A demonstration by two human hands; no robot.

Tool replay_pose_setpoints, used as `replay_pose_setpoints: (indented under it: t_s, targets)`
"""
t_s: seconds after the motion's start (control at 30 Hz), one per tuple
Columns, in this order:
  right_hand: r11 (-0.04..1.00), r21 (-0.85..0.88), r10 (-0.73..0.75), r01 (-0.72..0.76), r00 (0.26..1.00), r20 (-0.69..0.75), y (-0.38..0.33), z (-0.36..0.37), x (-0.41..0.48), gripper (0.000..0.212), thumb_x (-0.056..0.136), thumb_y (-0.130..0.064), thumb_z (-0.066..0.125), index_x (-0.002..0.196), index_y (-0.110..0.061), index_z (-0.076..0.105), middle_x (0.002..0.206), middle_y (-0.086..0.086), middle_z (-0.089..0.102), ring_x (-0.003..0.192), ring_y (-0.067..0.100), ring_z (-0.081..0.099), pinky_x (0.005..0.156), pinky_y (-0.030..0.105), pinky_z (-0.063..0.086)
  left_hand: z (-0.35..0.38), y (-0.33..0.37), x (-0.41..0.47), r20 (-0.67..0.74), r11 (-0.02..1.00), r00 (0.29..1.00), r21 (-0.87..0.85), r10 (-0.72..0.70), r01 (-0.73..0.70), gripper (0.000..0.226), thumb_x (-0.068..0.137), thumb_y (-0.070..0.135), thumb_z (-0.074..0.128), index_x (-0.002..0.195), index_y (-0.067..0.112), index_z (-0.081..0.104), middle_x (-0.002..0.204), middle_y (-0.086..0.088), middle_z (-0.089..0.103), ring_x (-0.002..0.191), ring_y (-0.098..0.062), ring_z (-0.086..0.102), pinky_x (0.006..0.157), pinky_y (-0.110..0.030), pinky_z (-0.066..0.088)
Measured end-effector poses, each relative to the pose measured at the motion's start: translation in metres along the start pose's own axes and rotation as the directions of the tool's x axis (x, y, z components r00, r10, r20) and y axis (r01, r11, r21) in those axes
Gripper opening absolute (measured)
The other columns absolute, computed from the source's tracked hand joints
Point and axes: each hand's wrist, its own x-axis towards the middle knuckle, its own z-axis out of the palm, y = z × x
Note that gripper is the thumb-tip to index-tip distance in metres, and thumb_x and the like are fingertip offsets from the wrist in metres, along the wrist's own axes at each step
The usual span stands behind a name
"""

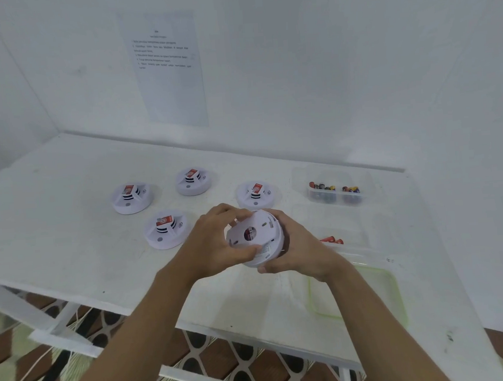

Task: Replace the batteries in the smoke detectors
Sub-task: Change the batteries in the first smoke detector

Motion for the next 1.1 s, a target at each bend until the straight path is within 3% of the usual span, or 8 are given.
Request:
replay_pose_setpoints:
  t_s: [0.33, 0.43, 0.53, 0.7, 0.83, 0.93, 1.03, 1.1]
  targets:
    - [1.000, -0.008, 0.011, -0.011, 1.000, -0.010, -0.001, -0.001, 0.000, 0.091, 0.066, 0.010, 0.085, 0.139, -0.030, 0.046, 0.127, -0.005, 0.060, 0.116, 0.016, 0.062, 0.076, 0.036, 0.061, 0.006, -0.005, 0.000, 0.057, 0.995, 0.996, -0.064, -0.068, 0.072, 0.066, 0.069, 0.049, 0.083, 0.127, 0.027, 0.060, 0.114, 0.018, 0.054, 0.103, -0.001, 0.054, 0.077, -0.007, 0.045]
    - [1.000, -0.008, 0.004, -0.004, 1.000, -0.020, 0.000, -0.001, 0.000, 0.091, 0.065, 0.009, 0.087, 0.137, -0.030, 0.048, 0.126, -0.006, 0.060, 0.117, 0.018, 0.061, 0.077, 0.037, 0.061, 0.007, -0.007, 0.000, 0.113, 0.996, 0.991, -0.047, -0.065, 0.070, 0.067, 0.073, 0.057, 0.077, 0.131, 0.034, 0.056, 0.118, 0.025, 0.048, 0.111, 0.000, 0.049, 0.088, -0.020, 0.046]
    - [1.000, 0.003, 0.009, -0.009, 1.000, -0.021, 0.000, -0.002, -0.001, 0.091, 0.063, 0.010, 0.087, 0.137, -0.029, 0.050, 0.123, -0.007, 0.062, 0.115, 0.017, 0.062, 0.075, 0.037, 0.061, 0.005, -0.007, -0.003, 0.189, 0.999, 0.981, 0.042, -0.041, 0.034, 0.063, 0.080, 0.058, 0.068, 0.137, 0.043, 0.047, 0.125, 0.027, 0.042, 0.118, -0.001, 0.039, 0.102, -0.035, 0.036]
    - [0.999, 0.054, 0.000, 0.000, 1.000, -0.004, 0.001, -0.005, -0.001, 0.088, 0.065, 0.009, 0.087, 0.138, -0.026, 0.051, 0.128, 0.000, 0.063, 0.119, 0.022, 0.062, 0.082, 0.044, 0.061, -0.003, -0.003, -0.005, 0.252, 0.995, 0.968, 0.103, -0.012, -0.014, 0.063, 0.089, 0.049, 0.063, 0.145, 0.046, 0.033, 0.132, 0.028, 0.035, 0.124, 0.000, 0.033, 0.107, -0.036, 0.031]
    - [0.986, 0.164, -0.003, 0.008, 1.000, -0.030, 0.001, -0.006, 0.000, 0.082, 0.069, 0.006, 0.084, 0.140, -0.017, 0.050, 0.131, 0.003, 0.065, 0.121, 0.022, 0.062, 0.089, 0.037, 0.058, -0.004, -0.004, -0.014, 0.104, 0.992, 0.994, -0.130, 0.021, -0.007, 0.071, 0.080, 0.020, 0.055, 0.142, 0.049, 0.033, 0.139, 0.032, 0.036, 0.136, 0.003, 0.029, 0.106, -0.019, 0.029]
    - [0.972, 0.236, 0.017, -0.009, 0.999, -0.034, -0.001, -0.007, -0.001, 0.074, 0.073, 0.002, 0.081, 0.139, -0.013, 0.050, 0.131, 0.006, 0.066, 0.120, 0.024, 0.063, 0.089, 0.034, 0.056, -0.001, -0.011, -0.019, 0.045, 0.994, 0.995, -0.071, 0.085, -0.082, 0.078, 0.074, 0.010, 0.063, 0.143, 0.040, 0.042, 0.147, 0.022, 0.037, 0.141, -0.002, 0.026, 0.107, -0.021, 0.030]
    - [0.969, 0.246, 0.040, -0.028, 0.998, -0.043, -0.003, -0.003, -0.001, 0.059, 0.082, -0.011, 0.079, 0.135, -0.011, 0.053, 0.124, 0.009, 0.069, 0.103, 0.028, 0.071, 0.078, 0.031, 0.058, 0.004, -0.018, -0.020, -0.079, 0.989, 0.986, -0.009, 0.145, -0.146, 0.057, 0.081, 0.024, 0.078, 0.133, 0.032, 0.058, 0.139, 0.021, 0.050, 0.137, -0.003, 0.037, 0.108, -0.032, 0.039]
    - [0.980, 0.190, 0.081, -0.065, 0.994, -0.076, -0.006, 0.001, -0.002, 0.058, 0.083, -0.040, 0.076, 0.131, -0.014, 0.056, 0.118, 0.007, 0.071, 0.081, 0.022, 0.069, 0.060, 0.025, 0.051, 0.005, -0.019, -0.020, -0.157, 0.988, 0.975, 0.028, 0.157, -0.155, 0.047, 0.083, 0.041, 0.072, 0.128, 0.032, 0.061, 0.131, 0.030, 0.053, 0.136, 0.000, 0.039, 0.107, -0.035, 0.040]
